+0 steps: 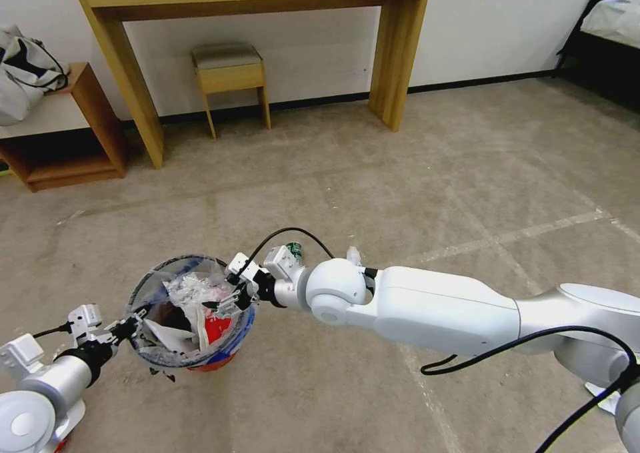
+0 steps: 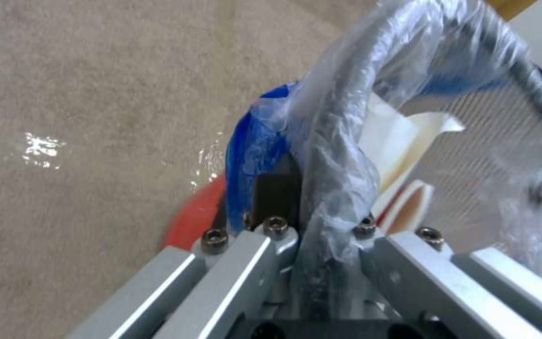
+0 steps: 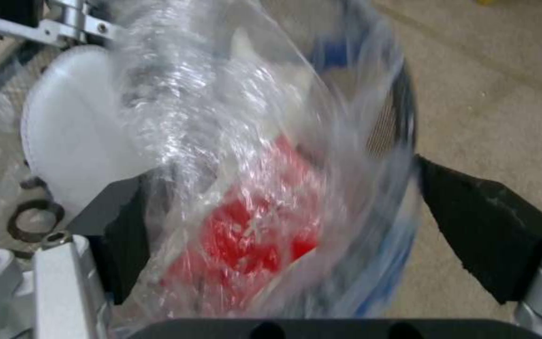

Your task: Pick up the trash bin and place the garbage on the floor into it.

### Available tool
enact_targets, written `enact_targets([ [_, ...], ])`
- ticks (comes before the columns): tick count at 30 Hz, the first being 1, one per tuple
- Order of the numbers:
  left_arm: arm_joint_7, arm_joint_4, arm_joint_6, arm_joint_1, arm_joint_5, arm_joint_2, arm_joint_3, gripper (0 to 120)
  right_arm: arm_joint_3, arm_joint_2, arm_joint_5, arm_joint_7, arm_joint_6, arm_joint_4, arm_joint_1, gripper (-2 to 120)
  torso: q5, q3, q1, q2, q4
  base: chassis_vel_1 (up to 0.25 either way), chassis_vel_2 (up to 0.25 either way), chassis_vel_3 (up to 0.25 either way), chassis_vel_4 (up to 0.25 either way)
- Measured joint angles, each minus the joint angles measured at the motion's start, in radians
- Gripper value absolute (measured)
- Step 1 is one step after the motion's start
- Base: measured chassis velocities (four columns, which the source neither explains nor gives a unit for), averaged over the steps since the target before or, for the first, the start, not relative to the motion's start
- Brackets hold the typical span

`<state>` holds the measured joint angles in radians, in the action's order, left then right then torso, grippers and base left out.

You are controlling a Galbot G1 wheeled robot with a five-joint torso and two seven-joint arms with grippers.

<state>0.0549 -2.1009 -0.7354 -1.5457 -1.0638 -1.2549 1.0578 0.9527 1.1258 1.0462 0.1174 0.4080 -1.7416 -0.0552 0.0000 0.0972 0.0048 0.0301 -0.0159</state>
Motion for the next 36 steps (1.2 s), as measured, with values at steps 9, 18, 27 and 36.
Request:
enact_targets([
  [9, 0.000, 0.004, 0.000, 0.006, 0.000, -0.002, -0.003, 1, -0.010, -0.030, -0.005, 0.000, 0.001, -0.003, -0.004, 93, 0.0000, 0.000, 0.000, 0.000, -0.0001, 0.000, 0.000, 0.000, 0.000],
  [18, 0.000, 0.007, 0.000, 0.011, 0.002, -0.004, -0.009, 1, -0.010, -0.035, -0.003, 0.001, 0.002, -0.008, 0.000, 93, 0.0000, 0.000, 0.000, 0.000, -0.0001, 0.000, 0.000, 0.000, 0.000],
  [27, 0.000, 0.007, 0.000, 0.008, 0.003, -0.003, -0.007, 1, -0.014, -0.031, 0.004, 0.002, 0.003, 0.001, -0.018, 93, 0.0000, 0.000, 0.000, 0.000, 0.0000, 0.000, 0.000, 0.000, 0.000],
  [36, 0.001, 0.004, 0.000, 0.008, -0.003, 0.008, -0.002, 1, -0.046, -0.064, 0.018, 0.010, 0.004, -0.012, -0.074, 93, 0.0000, 0.000, 0.000, 0.000, -0.0001, 0.000, 0.000, 0.000, 0.000],
])
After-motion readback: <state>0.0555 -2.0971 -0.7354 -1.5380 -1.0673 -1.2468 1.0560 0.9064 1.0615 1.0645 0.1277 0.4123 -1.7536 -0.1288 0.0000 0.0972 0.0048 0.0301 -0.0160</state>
